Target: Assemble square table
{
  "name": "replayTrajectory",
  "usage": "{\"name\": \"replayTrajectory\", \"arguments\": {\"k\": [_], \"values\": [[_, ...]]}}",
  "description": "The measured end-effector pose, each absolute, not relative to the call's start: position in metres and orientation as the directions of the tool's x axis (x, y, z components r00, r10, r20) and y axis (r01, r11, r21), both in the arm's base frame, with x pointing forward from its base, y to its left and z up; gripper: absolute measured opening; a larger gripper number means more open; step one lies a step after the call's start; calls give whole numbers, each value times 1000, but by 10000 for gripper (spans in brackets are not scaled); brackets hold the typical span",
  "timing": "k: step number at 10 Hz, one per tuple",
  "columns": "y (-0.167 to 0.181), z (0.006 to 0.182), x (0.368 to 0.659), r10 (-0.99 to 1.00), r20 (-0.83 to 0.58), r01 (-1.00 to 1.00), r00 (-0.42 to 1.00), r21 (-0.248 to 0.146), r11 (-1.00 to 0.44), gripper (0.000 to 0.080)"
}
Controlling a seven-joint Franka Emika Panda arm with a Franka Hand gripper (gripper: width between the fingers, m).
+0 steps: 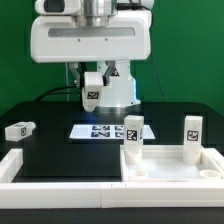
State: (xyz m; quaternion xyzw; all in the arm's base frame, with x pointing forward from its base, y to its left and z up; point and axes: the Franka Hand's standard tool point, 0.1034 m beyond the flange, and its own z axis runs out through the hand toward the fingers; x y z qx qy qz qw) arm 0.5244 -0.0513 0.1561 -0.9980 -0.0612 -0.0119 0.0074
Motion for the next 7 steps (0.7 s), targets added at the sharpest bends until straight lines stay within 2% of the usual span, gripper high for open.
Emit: {"name": "replayTrajectory", "arguments": {"k": [2,4,5,7], "values": [[-14,170,552,80,112,82,990,-20,-996,291],[15,182,587,-11,302,-1,953,-34,-999,291],[26,181,586,-10,387,1,922,-29,-1000,291],[15,181,585,17,503,10,864,15,-1000,291]]}}
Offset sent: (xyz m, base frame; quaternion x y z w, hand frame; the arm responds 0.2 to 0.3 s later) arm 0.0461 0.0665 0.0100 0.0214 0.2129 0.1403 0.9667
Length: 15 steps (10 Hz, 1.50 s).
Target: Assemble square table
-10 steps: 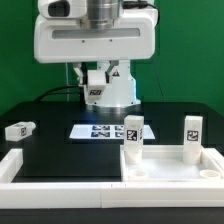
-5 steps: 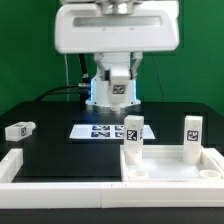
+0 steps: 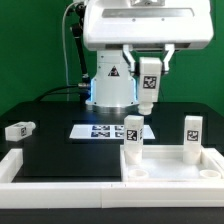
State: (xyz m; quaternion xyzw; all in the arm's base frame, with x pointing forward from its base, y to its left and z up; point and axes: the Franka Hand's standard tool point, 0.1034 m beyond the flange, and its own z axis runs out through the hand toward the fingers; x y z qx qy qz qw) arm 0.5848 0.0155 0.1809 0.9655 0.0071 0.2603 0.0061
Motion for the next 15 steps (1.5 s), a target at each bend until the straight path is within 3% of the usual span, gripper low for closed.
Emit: {"name": "replayTrajectory", "arguments": {"k": [3,4,5,6,8,9,11,12,13,14,15], "values": [[6,177,584,43,648,-9,760,77,-997,291],[21,159,578,40,595,8,803,57,-998,291],[41,152,584,45,596,25,802,42,-999,291],[63,142,589,3,591,3,807,0,-1000,291],[140,127,609,-125,526,-72,841,-119,-990,291],[126,135,615,-43,573,-19,819,-48,-999,291],[122,130,611,-60,561,-36,826,-54,-998,291],[115,129,612,-38,574,-24,818,-33,-999,291],[90,123,611,12,624,-8,781,30,-1000,291],[85,109,606,8,587,-8,809,24,-1000,291],[87,111,609,6,595,-7,804,18,-1000,291]]}}
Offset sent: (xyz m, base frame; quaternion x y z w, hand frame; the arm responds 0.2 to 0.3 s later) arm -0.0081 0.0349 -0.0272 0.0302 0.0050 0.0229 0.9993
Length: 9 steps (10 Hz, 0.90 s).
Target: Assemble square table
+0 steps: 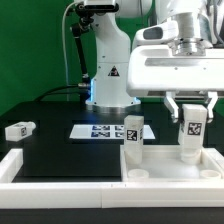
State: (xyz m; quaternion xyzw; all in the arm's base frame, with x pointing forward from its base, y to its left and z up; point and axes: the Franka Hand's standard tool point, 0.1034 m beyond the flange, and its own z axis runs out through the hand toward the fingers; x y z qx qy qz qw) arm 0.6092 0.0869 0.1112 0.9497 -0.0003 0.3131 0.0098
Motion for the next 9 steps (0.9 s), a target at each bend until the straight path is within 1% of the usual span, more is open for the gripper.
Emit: {"name": "replayTrajectory", "arguments": {"k": [1,2,4,5,7,9], "values": [[85,103,607,6,587,-9,809,22,-1000,291],[82,99,607,3,574,-9,819,18,-1000,291],[90,104,614,-9,577,-9,817,-2,-1000,291],[102,104,615,-17,578,-9,816,-16,-1000,291],[114,104,616,-9,580,3,815,-21,-1000,291],[120,98,615,-3,575,10,818,-20,-1000,291]]}}
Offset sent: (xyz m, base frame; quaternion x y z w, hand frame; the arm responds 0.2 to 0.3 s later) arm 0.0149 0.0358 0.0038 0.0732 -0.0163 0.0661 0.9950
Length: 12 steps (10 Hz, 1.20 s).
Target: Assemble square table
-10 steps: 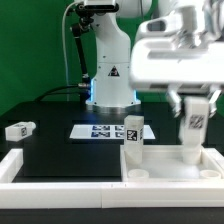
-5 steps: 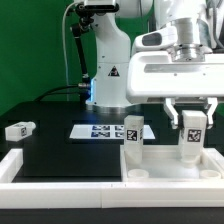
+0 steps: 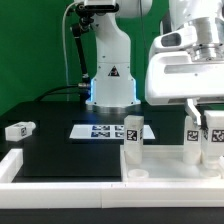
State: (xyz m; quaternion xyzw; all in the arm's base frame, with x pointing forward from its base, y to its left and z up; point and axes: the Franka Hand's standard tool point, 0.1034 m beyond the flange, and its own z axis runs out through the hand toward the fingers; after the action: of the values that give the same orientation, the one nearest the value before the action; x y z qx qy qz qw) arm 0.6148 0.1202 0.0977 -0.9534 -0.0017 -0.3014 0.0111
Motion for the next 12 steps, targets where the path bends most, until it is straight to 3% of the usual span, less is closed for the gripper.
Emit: {"name": "replayTrajectory", "arguments": {"k": [11,12], "values": [[119,76,615,8,572,12,820,-3,-1000,291],[119,76,615,8,572,12,820,-2,-1000,503]]}}
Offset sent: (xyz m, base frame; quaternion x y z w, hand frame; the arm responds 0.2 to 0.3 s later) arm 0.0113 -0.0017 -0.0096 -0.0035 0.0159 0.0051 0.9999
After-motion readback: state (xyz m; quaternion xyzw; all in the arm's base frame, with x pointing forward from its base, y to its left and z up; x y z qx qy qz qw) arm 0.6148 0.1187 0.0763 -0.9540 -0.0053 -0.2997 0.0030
